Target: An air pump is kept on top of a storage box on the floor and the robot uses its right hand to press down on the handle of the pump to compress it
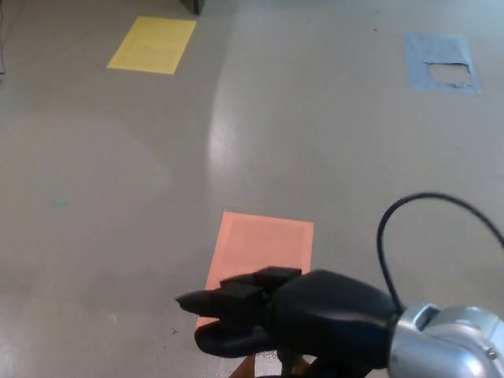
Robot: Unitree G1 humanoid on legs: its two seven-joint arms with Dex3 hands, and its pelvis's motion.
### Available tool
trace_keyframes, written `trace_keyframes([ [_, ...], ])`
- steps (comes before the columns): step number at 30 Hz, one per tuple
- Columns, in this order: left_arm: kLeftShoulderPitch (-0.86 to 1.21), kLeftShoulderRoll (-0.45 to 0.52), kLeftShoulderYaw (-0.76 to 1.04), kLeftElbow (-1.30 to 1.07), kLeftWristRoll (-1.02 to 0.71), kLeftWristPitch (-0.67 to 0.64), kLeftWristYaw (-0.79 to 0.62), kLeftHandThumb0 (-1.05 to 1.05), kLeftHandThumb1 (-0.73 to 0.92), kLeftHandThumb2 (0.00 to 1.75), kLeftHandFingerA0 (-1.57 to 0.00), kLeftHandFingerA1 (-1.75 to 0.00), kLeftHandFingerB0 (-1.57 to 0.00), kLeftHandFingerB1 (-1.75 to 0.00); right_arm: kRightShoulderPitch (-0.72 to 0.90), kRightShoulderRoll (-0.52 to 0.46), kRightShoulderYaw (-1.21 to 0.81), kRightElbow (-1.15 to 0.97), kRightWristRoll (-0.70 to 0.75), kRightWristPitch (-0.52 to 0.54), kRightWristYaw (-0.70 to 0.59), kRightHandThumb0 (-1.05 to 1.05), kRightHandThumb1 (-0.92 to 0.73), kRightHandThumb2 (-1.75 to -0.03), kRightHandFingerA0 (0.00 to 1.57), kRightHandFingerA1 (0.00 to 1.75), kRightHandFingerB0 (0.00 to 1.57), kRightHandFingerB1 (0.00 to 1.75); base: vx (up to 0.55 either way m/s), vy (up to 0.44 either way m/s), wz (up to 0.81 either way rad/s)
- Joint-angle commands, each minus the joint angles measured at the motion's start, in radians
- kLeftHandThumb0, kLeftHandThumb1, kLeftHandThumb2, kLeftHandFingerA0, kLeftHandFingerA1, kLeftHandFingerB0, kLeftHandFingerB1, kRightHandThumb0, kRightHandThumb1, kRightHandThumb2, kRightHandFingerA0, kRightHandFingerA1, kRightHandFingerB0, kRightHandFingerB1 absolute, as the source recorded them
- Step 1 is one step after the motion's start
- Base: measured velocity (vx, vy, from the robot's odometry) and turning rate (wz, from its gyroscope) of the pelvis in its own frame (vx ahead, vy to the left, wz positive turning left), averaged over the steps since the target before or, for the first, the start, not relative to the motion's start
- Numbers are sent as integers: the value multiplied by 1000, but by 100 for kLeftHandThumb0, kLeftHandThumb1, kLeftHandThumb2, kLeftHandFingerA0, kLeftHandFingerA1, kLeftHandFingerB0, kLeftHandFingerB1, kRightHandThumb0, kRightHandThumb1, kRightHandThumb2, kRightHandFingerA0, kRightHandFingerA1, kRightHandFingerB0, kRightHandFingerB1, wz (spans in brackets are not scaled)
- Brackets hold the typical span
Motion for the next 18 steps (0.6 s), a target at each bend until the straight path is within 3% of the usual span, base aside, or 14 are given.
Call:
trace_keyframes([
  [1,-1,19,3,5,5,-21,2,-78,71,63,-28,-45,-30,-32,77,62,59,128,-128,-15,-59,-88,-79,-114,0,16,0,16,0,0,0],
  [9,1,21,9,5,1,-21,0,-77,71,63,-28,-45,-30,-32,130,224,186,478,-252,-56,-195,-81,-76,-113,0,19,0,20,0,0,0],
  [13,4,19,9,5,1,-26,2,-78,71,62,-27,-45,-30,-32,121,331,222,816,-297,-114,-397,-83,-73,-107,3,26,10,27,0,0,0],
  [18,5,16,13,4,-4,-22,0,-77,71,62,-28,-46,-30,-32,95,444,245,1221,-319,-192,-628,-85,-75,-109,5,23,10,26,0,0,0],
])
